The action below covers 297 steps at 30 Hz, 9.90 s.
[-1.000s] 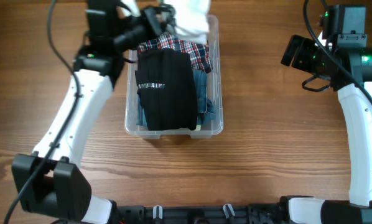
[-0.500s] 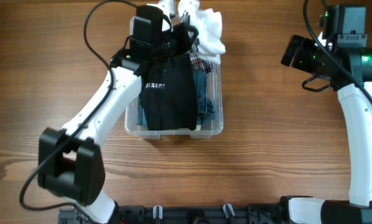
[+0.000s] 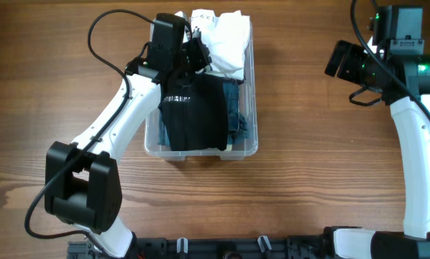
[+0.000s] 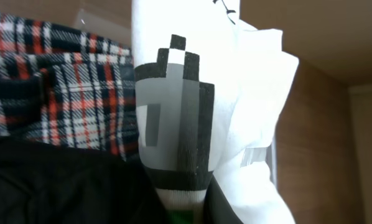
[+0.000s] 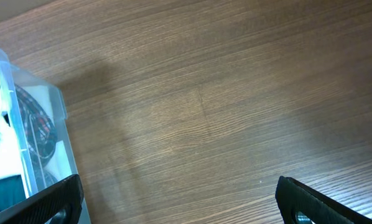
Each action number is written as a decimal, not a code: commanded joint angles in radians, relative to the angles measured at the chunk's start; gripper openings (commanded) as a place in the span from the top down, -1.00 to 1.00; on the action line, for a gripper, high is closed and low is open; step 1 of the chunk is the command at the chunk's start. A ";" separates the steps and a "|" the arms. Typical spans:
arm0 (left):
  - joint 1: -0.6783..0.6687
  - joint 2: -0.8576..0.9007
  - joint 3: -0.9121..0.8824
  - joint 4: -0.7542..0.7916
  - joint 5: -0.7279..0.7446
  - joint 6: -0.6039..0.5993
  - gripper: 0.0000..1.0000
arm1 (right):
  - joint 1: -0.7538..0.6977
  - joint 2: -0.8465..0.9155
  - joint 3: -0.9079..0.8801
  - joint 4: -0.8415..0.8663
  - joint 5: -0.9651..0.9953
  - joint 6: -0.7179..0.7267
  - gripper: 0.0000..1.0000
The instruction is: Pack container
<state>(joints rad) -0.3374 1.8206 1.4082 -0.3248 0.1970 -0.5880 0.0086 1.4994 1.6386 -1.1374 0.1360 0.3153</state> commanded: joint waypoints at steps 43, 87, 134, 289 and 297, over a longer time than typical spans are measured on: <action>0.006 -0.213 0.006 -0.068 -0.299 0.136 0.62 | 0.000 0.004 0.004 0.003 0.014 -0.008 -0.99; -0.110 0.292 0.621 -0.583 -0.141 0.215 0.93 | 0.000 0.004 0.004 0.003 0.014 -0.008 -1.00; -0.103 0.236 0.623 -0.504 -0.200 0.183 0.92 | 0.000 0.004 0.004 0.003 0.014 -0.008 -0.99; 0.486 0.074 0.636 -1.019 -0.292 0.188 -0.99 | 0.239 -1.172 -0.687 -0.016 0.054 0.025 -1.00; 0.486 0.074 0.636 -1.019 -0.292 0.188 -1.00 | 0.233 -1.246 -0.730 0.241 0.080 -0.071 -1.00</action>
<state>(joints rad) 0.1452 1.8980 2.0502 -1.3437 -0.0853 -0.4038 0.2470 0.2810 0.9489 -1.0035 0.1879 0.3145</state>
